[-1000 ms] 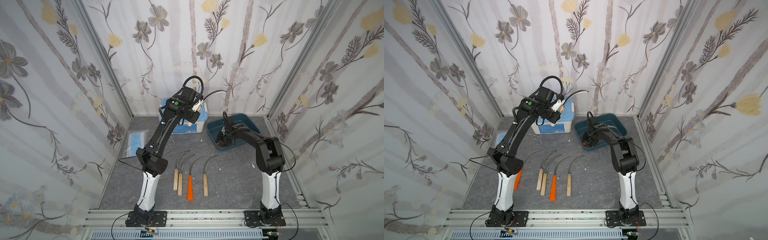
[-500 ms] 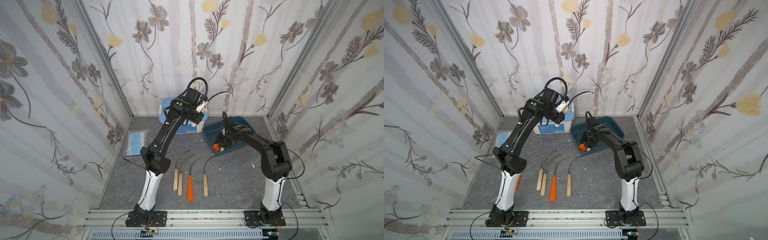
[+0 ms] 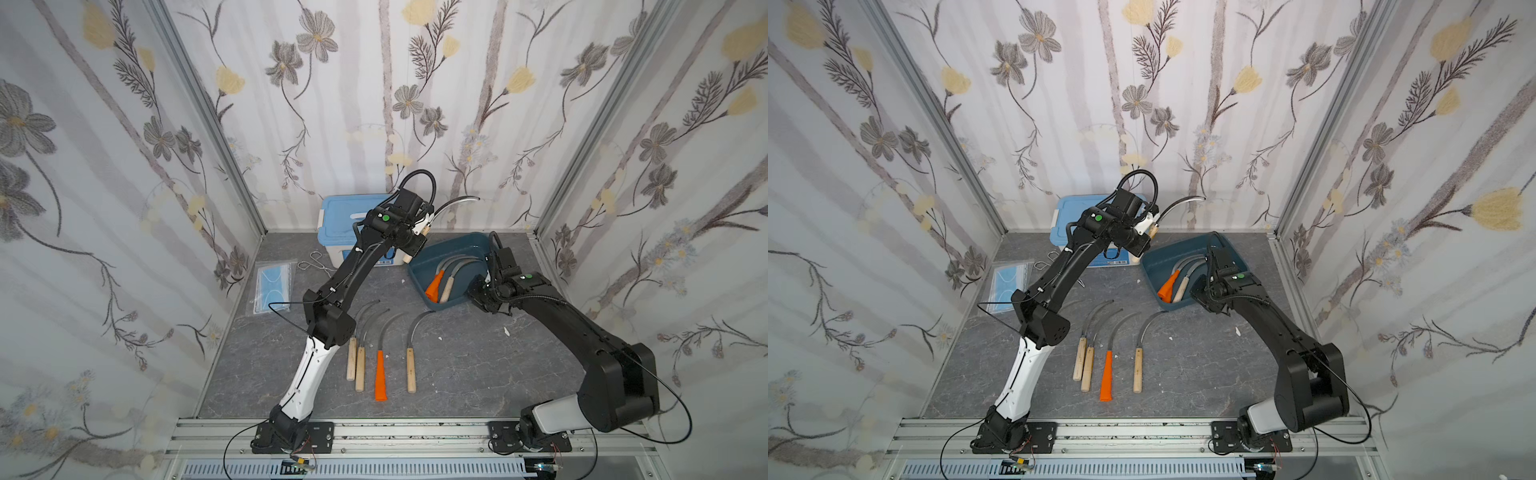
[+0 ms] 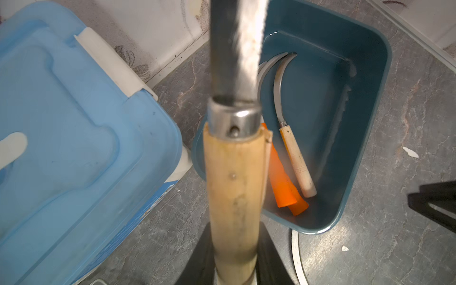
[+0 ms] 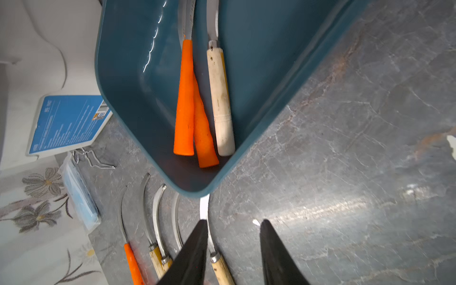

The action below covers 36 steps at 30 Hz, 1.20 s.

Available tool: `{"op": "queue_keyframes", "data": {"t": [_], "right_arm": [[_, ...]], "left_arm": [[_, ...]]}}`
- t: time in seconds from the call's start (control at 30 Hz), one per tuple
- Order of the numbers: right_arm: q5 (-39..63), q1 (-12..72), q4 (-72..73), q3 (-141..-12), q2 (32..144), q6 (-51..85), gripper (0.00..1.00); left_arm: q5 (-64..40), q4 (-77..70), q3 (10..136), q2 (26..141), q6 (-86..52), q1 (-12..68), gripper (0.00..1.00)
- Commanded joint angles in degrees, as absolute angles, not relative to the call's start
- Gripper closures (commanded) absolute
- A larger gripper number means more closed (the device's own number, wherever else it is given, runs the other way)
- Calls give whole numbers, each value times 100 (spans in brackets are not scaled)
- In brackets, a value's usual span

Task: Put small sickles into storage boxes
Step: Place the sickle in the storage box.

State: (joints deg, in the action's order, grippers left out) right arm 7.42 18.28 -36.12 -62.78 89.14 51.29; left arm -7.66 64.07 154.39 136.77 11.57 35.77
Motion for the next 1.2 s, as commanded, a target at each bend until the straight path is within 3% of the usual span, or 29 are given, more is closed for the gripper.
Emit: {"op": "queue_keyframes", "data": {"t": [0.0,0.53,1.17], "right_arm": [[695,1921,-3711,-5954,8339,5236,62],[466,2197,-4408,-4335,5980,6072,62],[360,2197,-4780,-4072,5447,6221,62]], "left_arm": [[-946,5884,15494,13838,932,3637,86],[-915,4930,15495,14968,1061,4218,85],[-754,4897,15491,15469,1261,4463,76]]}}
